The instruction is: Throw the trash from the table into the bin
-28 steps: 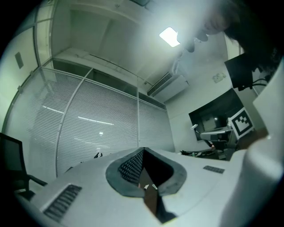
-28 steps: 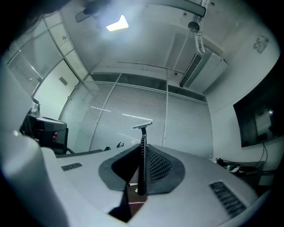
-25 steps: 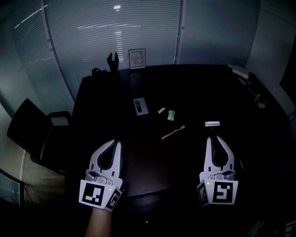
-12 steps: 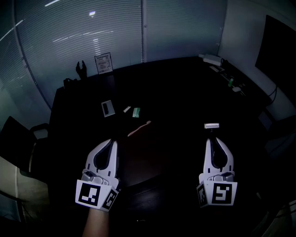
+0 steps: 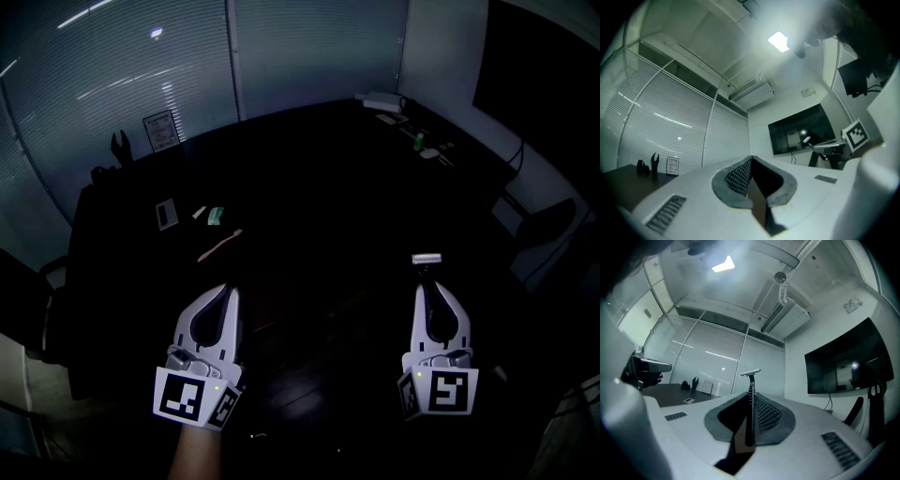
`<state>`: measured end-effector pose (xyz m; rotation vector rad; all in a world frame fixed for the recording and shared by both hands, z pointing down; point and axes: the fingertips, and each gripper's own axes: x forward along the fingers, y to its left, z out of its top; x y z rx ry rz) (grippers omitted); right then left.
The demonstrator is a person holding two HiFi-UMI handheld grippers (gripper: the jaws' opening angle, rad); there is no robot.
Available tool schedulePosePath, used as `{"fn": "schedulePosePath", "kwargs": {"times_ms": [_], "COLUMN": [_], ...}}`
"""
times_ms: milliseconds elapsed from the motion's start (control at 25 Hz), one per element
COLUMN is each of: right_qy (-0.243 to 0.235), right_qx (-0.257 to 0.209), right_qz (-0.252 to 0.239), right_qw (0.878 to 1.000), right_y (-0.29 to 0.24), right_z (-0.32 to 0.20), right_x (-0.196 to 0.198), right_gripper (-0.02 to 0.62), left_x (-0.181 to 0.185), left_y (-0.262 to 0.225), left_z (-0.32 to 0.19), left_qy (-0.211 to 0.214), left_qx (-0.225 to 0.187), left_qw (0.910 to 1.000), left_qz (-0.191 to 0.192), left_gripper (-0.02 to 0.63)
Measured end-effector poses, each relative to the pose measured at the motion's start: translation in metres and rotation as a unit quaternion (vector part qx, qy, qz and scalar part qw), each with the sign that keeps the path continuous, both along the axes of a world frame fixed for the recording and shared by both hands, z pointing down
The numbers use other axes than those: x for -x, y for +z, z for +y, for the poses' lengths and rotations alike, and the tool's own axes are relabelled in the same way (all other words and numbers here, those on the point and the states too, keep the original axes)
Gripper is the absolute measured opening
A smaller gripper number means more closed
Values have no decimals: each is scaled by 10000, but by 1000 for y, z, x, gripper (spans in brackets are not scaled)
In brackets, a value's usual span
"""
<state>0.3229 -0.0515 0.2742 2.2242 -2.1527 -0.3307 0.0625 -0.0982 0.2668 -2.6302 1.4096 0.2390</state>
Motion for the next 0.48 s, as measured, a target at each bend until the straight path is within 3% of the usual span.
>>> {"fn": "schedulePosePath", "kwargs": {"times_ms": [240, 480], "right_qy": [134, 306], "right_qx": [233, 485], "right_qz": [-51, -175], "right_qw": [9996, 9982], "right_y": [29, 62], "right_z": [38, 61], "right_x": [-59, -93], "right_gripper": [49, 49], "left_x": [-60, -90], "left_y": [13, 27], "left_z": [34, 54], "left_qy": [162, 253], "left_qx": [77, 167], "left_qw": [9998, 9995], "left_qz": [-66, -121], "left_gripper": [0, 0]}}
